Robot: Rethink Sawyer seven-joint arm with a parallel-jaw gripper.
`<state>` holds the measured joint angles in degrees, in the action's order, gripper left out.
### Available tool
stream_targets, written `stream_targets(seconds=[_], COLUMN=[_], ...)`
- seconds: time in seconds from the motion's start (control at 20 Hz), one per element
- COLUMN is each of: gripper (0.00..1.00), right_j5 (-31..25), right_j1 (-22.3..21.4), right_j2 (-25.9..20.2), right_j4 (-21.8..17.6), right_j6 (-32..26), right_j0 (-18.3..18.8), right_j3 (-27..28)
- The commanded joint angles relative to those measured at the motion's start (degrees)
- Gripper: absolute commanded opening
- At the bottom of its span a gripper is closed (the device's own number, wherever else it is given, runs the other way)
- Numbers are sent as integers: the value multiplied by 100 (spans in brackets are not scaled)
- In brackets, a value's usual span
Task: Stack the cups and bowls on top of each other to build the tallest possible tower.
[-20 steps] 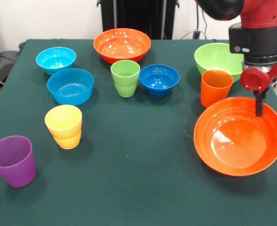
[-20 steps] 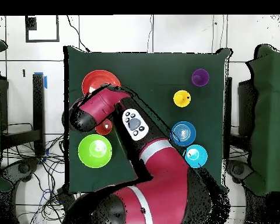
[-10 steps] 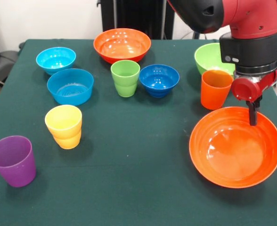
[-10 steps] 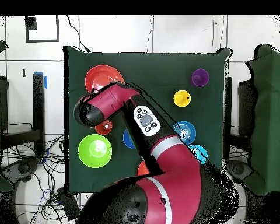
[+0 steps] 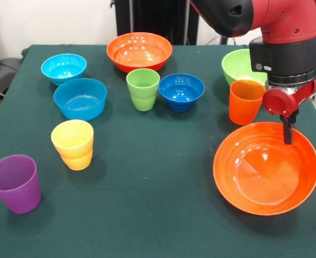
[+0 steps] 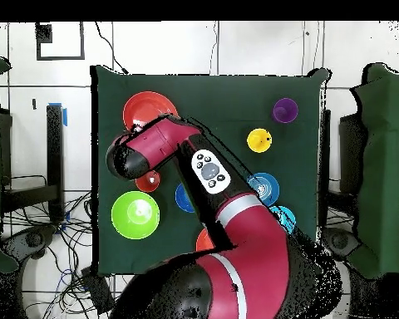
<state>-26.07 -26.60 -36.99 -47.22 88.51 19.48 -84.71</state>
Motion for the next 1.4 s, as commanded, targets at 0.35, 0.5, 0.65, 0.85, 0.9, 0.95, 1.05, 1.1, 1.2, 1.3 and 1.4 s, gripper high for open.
stream_targets(seconds=[0.35, 0.5, 0.65, 0.85, 0.9, 0.95, 1.05, 1.1, 1.2, 1.3, 1.4], gripper=[0, 0, 0, 0, 0, 0, 0, 0, 0, 0, 0], right_j5=[-396, -501, -553, -662, -653, -686, -687, -695, -721, -720, -709], right_j1=[-641, -641, -555, -531, -529, -502, -452, -422, -372, -344, -323], right_j2=[55, -6, -1, 66, 71, 84, 72, 68, 101, 140, 195], right_j4=[-265, -191, -198, -189, -199, -194, -201, -200, -210, -225, -253], right_j6=[-936, -1062, -1109, -1104, -1110, -1118, -1151, -1171, -1152, -1097, -1034], right_j0=[197, 321, 379, 471, 503, 535, 599, 637, 675, 701, 726], right_j3=[-252, -290, -260, -286, -301, -297, -302, -308, -315, -331, -342])
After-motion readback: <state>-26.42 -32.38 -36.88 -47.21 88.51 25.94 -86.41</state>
